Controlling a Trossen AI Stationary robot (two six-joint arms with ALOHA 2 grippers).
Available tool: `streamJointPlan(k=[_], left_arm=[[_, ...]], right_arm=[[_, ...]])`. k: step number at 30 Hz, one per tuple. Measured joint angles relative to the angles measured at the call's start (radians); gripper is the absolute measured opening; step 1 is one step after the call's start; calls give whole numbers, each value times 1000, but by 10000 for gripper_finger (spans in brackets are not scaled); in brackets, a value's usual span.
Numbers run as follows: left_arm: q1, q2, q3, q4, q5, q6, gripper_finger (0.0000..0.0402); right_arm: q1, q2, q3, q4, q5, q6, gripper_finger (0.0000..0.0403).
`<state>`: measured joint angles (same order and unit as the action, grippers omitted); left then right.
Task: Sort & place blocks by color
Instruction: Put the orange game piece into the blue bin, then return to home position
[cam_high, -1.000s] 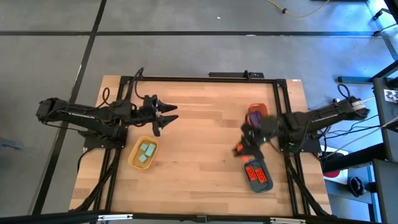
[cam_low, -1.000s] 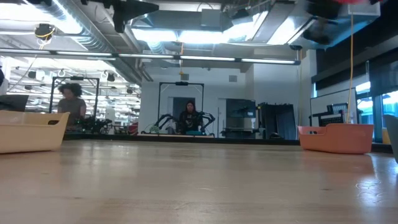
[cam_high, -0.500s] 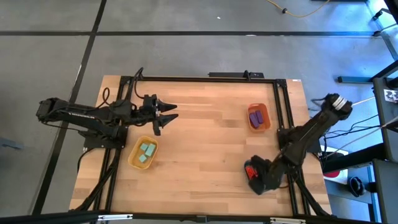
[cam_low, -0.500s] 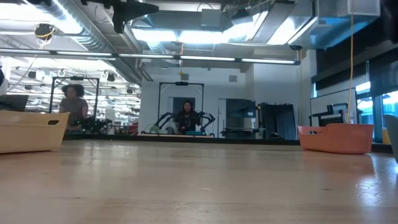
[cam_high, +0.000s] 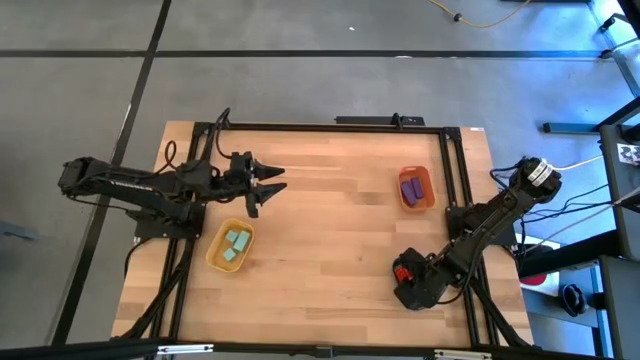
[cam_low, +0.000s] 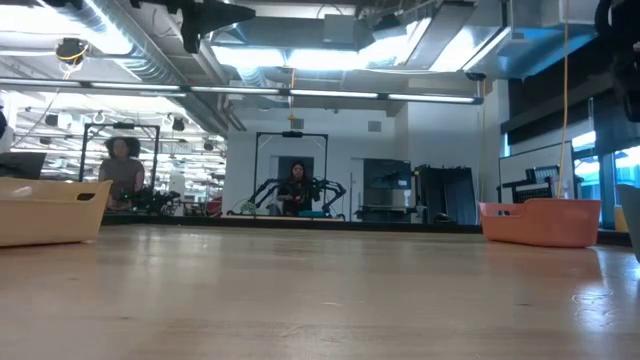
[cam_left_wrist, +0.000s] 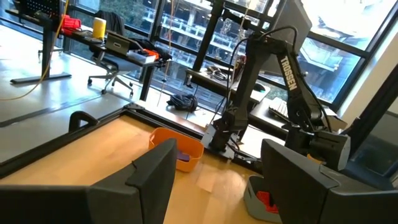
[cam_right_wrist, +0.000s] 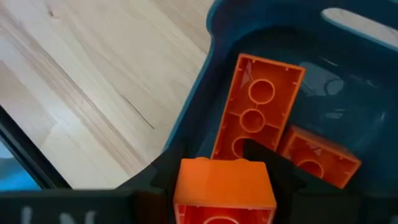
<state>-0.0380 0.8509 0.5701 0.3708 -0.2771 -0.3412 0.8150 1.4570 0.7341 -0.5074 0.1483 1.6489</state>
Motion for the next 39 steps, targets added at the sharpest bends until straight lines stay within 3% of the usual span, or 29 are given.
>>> streamJointPlan(k=[2, 9, 14, 19, 23, 26, 29, 34, 39], left_arm=[[0, 0, 0, 0, 0, 0, 224], [0, 0, 0, 0, 0, 1, 224], [0, 0, 0, 0, 0, 2, 224], [0, 0, 0, 0, 1, 2, 224], [0, 0, 0, 1, 12, -29, 224], [0, 0, 0, 0, 54, -80, 224], [0, 0, 0, 1, 108, -100, 224], [0, -1, 0, 1, 137, -101, 224], [0, -29, 1, 1, 133, -83, 224]], right_arm=[[0, 0, 0, -1, -5, 0, 141], [0, 0, 1, 1, -11, 0, 222], [0, -15, 1, 4, -19, -5, 228], [0, -108, 1, 6, -2, -72, 222], [0, -227, 1, 58, 122, -188, 221], [-15, -307, 1, 157, 288, -308, 221], [-80, -364, 1, 250, 394, -456, 221], [-283, -409, 1, 394, 406, -734, 221], [-508, -413, 1, 620, 246, -1056, 222]])
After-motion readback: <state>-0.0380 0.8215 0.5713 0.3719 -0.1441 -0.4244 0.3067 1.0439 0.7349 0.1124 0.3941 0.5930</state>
